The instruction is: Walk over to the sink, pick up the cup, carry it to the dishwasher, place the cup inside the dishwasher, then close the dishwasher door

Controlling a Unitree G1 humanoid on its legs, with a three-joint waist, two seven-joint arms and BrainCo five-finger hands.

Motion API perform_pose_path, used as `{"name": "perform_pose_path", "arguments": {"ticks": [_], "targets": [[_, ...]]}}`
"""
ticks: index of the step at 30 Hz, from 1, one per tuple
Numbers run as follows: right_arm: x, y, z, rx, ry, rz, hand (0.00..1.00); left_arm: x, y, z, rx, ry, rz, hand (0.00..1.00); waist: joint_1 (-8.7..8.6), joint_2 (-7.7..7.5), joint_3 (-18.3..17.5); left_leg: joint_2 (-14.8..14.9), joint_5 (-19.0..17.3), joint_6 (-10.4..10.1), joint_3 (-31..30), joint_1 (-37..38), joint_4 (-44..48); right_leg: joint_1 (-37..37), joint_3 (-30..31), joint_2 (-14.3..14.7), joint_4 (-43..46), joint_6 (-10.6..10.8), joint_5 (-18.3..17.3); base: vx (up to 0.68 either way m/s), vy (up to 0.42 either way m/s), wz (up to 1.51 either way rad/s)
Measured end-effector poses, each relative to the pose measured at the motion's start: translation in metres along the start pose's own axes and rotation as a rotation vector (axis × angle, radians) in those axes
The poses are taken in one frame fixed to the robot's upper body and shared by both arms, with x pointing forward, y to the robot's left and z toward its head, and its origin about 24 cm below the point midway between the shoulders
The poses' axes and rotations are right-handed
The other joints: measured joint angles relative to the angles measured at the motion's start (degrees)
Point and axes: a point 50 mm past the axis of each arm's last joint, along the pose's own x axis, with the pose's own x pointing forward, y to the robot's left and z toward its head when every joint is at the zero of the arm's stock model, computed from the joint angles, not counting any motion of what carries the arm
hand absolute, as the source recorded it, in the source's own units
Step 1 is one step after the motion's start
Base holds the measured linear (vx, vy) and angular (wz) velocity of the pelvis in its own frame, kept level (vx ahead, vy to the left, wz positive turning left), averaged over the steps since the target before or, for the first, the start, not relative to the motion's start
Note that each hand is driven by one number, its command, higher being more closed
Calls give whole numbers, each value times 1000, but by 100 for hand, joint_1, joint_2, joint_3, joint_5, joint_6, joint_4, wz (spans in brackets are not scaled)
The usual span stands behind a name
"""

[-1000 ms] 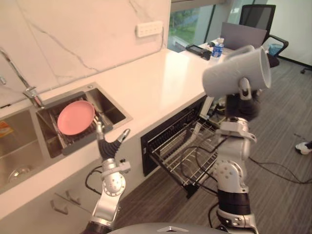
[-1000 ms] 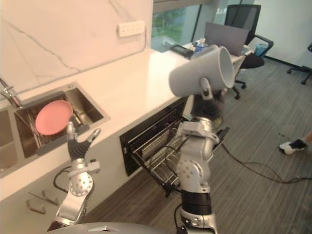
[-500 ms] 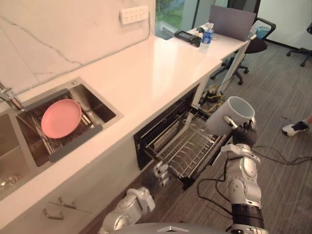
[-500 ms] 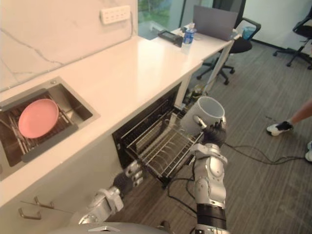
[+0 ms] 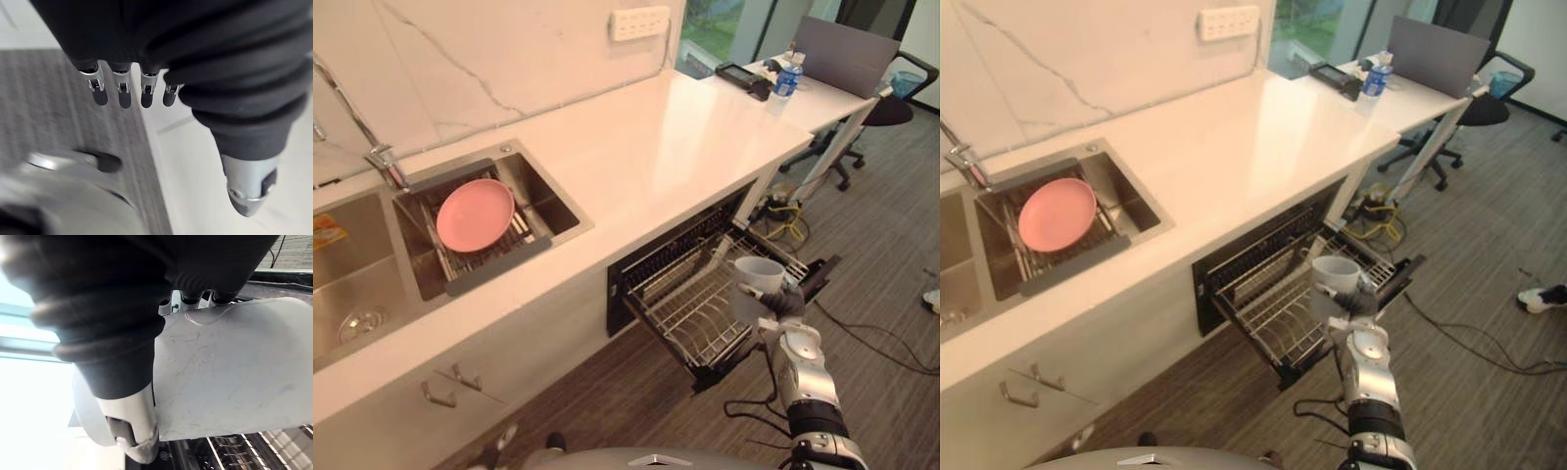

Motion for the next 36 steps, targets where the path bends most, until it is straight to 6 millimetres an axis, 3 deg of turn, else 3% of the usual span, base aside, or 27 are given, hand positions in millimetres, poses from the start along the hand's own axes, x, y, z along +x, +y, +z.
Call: {"name": "perform_pose_path", "arguments": {"ticks": [2, 5, 11, 17, 18, 21, 25, 30, 36], "targets": [[4, -2, -6, -60, 42, 17, 100, -2, 10, -19, -10, 67, 28, 0, 29, -10, 12, -44, 37, 26, -147, -120, -13, -28, -141, -37, 23, 12, -12, -48, 24, 33], [12, 4, -5, -107, 68, 53, 100, -2, 15, -24, -36, 91, 41, 0, 129, -45, 224, -65, 134, 6, -406, -350, -32, -105, -368, -48, 64, 8, -25, -74, 9, 49], [35, 26, 12, -118, 94, 38, 100, 2, 9, 3, -97, 16, -19, 0, 550, 12, 969, -136, 469, 84, -887, -934, -2, -335, -868, -65, 140, -61, 52, -76, 16, 43], [48, 30, 42, -135, 7, -12, 100, 2, 3, 8, -128, -18, -70, 0, 767, 42, 1411, -287, 564, 172, -1143, -1197, -3, -476, -1104, -253, 333, -11, 29, -20, 52, 31], [52, 27, 55, -138, -27, -29, 100, 3, -1, 13, -142, -37, -90, 0, 872, 46, 1470, -338, 623, 206, -1207, -1383, -3, -673, -1120, -344, 507, 0, -18, -29, 55, 23], [56, 22, 70, -143, -62, -60, 100, 4, -5, 21, -174, -68, -121, 0, 947, 37, 1623, -435, 664, 252, -1320, -1458, -7, -749, -1224, -510, 783, 37, -149, -22, 30, 28], [60, 1, 76, -172, -50, -171, 100, 4, -11, 32, -195, -108, -148, 0, 989, 19, 1731, -492, 680, 246, -1305, -1671, -34, -887, -1264, -652, 1052, 43, -311, -44, 21, 35], [66, -6, 98, -207, -45, -235, 100, 4, -12, 35, -200, -121, -154, 0, 1026, 9, 1815, -475, 744, 262, -1252, -1780, -4, -1043, -1220, -701, 1154, 69, -336, -13, -21, 1], [67, -35, 109, -264, -24, -368, 100, 3, -16, 37, -181, -133, -189, 0, 1073, 5, 1817, -452, 763, 273, -1266, -1850, -5, -1170, -1202, -716, 1328, 50, -463, -20, -49, 1]]}}
